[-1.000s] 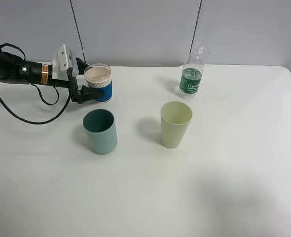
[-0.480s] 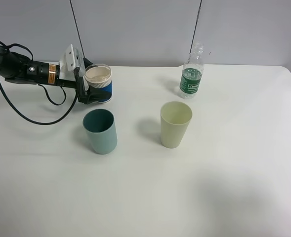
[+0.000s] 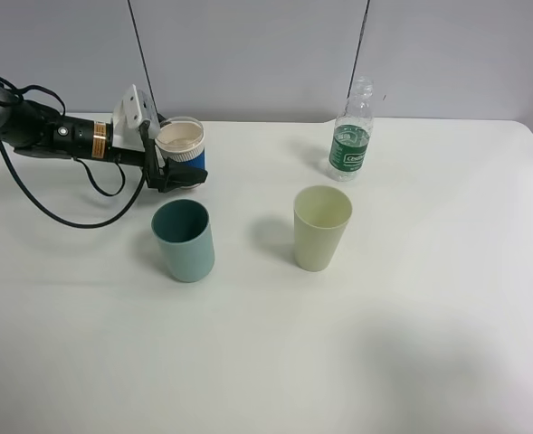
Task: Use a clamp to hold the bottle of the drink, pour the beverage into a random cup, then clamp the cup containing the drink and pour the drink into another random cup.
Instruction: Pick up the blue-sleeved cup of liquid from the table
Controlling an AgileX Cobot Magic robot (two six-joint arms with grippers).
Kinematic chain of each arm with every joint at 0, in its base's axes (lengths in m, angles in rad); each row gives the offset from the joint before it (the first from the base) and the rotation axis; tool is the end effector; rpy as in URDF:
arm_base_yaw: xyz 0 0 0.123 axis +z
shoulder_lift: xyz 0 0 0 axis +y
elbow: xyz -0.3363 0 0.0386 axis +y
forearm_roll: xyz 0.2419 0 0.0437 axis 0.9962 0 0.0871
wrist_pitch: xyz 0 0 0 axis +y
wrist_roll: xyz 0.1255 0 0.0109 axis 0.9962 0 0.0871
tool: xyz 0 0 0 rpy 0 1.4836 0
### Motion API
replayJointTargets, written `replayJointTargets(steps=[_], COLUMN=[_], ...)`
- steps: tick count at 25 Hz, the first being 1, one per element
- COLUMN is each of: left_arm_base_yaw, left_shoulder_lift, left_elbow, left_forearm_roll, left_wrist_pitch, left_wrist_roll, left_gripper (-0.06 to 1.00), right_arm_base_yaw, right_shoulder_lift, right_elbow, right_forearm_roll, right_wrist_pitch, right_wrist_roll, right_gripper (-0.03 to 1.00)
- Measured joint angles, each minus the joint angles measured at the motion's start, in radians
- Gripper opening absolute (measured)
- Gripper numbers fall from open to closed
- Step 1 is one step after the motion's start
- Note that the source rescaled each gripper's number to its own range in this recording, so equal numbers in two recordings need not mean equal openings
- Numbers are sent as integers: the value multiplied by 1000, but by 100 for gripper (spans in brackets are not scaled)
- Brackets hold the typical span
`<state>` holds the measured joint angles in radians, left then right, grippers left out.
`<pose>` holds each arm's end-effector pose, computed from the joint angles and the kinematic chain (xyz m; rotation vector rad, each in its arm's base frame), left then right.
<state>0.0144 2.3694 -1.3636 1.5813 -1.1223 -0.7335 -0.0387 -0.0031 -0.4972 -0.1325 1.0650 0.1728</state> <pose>0.4681 -0.1067 0.1049 1.1887 1.6452 -0.8567 -0.0344 -0.0132 0.2578 0.2220 2.0298 -0.0748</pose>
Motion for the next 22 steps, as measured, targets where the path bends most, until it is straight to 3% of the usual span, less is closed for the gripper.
replayJointTargets(steps=[8, 9, 10, 12, 13, 22], left_arm_base_yaw=[-3, -3, -3, -3, -3, -4], left_shoulder_lift=[27, 27, 27, 27, 27, 27], left_elbow=[0, 0, 0, 0, 0, 0], left_forearm_roll=[-23, -25, -25, -24, -28, -28], left_wrist_pitch=[0, 0, 0, 0, -2, -2], left_wrist_roll=[0, 0, 0, 0, 0, -3], left_gripper=[97, 86, 67, 11, 0, 3], right_arm_base_yaw=[0, 0, 0, 0, 0, 0], right_shoulder_lift=[0, 0, 0, 0, 0, 0], right_elbow=[0, 0, 0, 0, 0, 0], right_forearm_roll=[0, 0, 0, 0, 0, 0], right_wrist_pitch=[0, 0, 0, 0, 0, 0], right_wrist_roll=[0, 0, 0, 0, 0, 0], right_gripper=[84, 84, 84, 84, 84, 84])
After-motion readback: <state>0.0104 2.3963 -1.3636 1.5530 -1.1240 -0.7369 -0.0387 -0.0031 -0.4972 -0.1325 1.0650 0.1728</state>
